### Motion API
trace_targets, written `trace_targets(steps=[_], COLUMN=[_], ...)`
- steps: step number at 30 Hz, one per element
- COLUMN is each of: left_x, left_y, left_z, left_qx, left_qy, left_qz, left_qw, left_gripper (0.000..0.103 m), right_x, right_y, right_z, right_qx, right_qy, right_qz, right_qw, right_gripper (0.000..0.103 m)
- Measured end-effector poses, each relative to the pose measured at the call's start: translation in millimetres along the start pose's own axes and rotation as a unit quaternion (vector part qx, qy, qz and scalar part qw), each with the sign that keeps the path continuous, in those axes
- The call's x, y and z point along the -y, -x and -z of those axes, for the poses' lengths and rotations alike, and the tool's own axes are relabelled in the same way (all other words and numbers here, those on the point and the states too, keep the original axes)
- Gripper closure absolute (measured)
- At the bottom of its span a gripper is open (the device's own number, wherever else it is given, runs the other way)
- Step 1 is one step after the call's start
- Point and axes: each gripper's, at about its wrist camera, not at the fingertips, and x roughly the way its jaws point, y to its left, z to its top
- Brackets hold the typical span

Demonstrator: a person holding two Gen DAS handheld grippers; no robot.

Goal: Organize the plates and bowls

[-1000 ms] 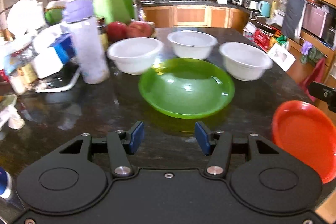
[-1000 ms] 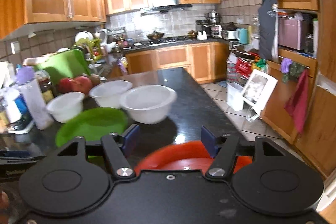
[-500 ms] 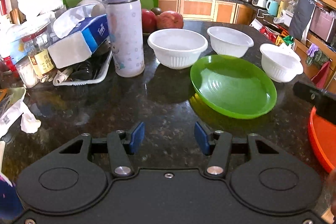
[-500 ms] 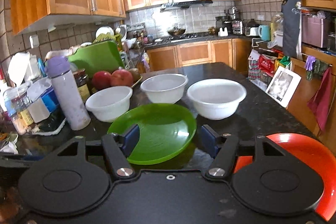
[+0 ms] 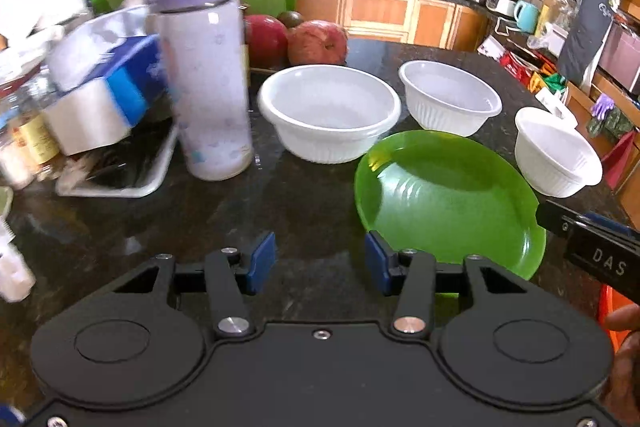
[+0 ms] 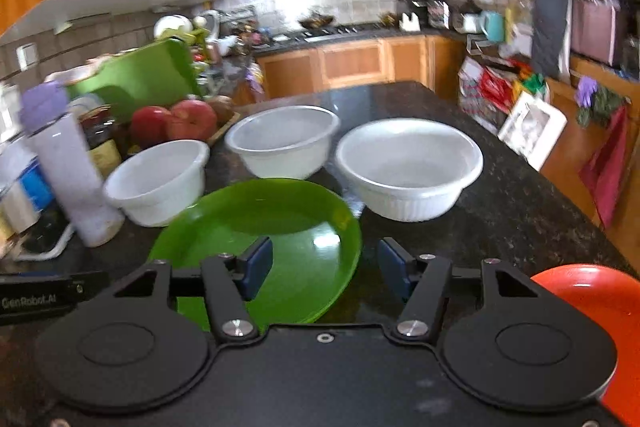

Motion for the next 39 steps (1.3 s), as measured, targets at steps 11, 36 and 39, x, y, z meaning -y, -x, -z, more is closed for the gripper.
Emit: trace_targets(steps=[11,36,39], left_x=[17,17,15], left_y=[-45,-44,-37], left_z=[-16,-16,-12], left_qx=[-0.032,-0.044,-0.046], left_qy=[-0.025,-0.022,-0.025], left_qz=[-0.003,0.014,0.010], left_qw=[0.9992,0.9987,0.9986], left_gripper=[0.053,0.089,0.089], right_x=[12,15,10], right_y=[-44,-45,-37], right_z=[-12,-4,1], right_qx=[-0.031,-0.052,-0.054], right_qy=[-0.019,-0.010,0.002], right_qz=[0.007,-0.007,-0.009], right_qw=[0.999,0.999,0.998], right_gripper=[0.056,0.090,0.090])
